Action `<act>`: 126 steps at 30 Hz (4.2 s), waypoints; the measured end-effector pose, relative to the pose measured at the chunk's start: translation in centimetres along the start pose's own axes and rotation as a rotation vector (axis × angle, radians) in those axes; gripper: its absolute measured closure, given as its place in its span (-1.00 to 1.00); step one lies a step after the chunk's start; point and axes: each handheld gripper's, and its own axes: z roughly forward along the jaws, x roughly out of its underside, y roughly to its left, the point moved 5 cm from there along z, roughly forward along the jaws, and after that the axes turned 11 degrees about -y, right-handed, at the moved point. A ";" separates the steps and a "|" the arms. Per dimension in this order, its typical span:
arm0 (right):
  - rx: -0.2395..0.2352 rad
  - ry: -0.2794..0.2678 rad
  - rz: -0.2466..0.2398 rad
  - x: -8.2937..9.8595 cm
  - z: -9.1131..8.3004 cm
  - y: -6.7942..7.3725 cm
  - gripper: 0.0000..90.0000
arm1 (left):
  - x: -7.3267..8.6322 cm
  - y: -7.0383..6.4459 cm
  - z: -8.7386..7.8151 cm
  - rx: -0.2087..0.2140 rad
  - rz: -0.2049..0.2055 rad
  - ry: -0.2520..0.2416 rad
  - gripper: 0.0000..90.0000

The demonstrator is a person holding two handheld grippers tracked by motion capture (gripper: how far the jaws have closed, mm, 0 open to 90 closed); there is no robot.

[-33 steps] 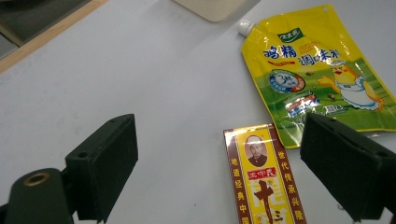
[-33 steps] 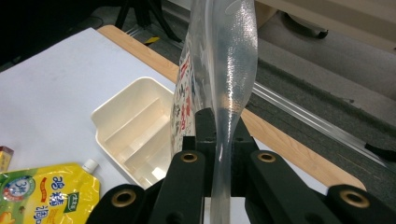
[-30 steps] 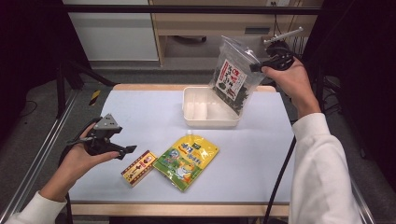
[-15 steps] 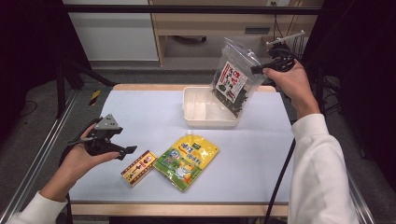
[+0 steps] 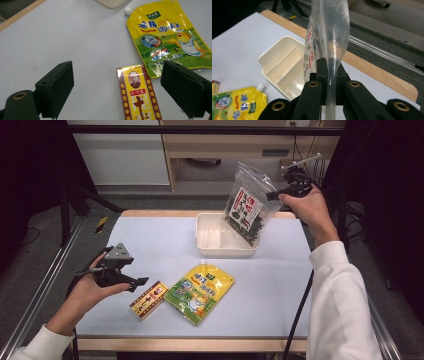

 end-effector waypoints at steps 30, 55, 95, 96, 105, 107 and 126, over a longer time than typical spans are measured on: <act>-0.011 -0.020 -0.009 3.6 1.8 0.2 0.78 | 0.2 -0.3 0.2 0.004 0.003 -0.001 -0.75; -0.042 -0.182 -0.026 4.2 0.0 2.9 -0.21 | -0.7 -0.9 0.6 0.003 0.023 -0.017 -0.75; 0.031 -0.267 -0.066 14.0 -5.0 11.7 -0.74 | -1.0 -4.0 2.1 0.051 0.035 -0.093 -0.83; 0.025 -0.263 -0.064 14.3 -4.7 11.9 -0.74 | -1.0 -4.2 2.2 0.053 0.034 -0.097 -0.83; -0.008 -0.233 -0.057 16.2 -2.3 13.8 -0.74 | -1.0 -5.0 2.9 0.056 0.048 -0.105 -0.83; -0.017 -0.229 -0.072 16.6 -1.9 14.2 -0.74 | -0.9 -5.1 3.0 0.056 0.040 -0.108 -0.82; -0.052 -0.104 -0.008 20.4 3.2 17.2 -0.06 | 1.4 -6.6 5.6 0.066 0.043 -0.073 -0.54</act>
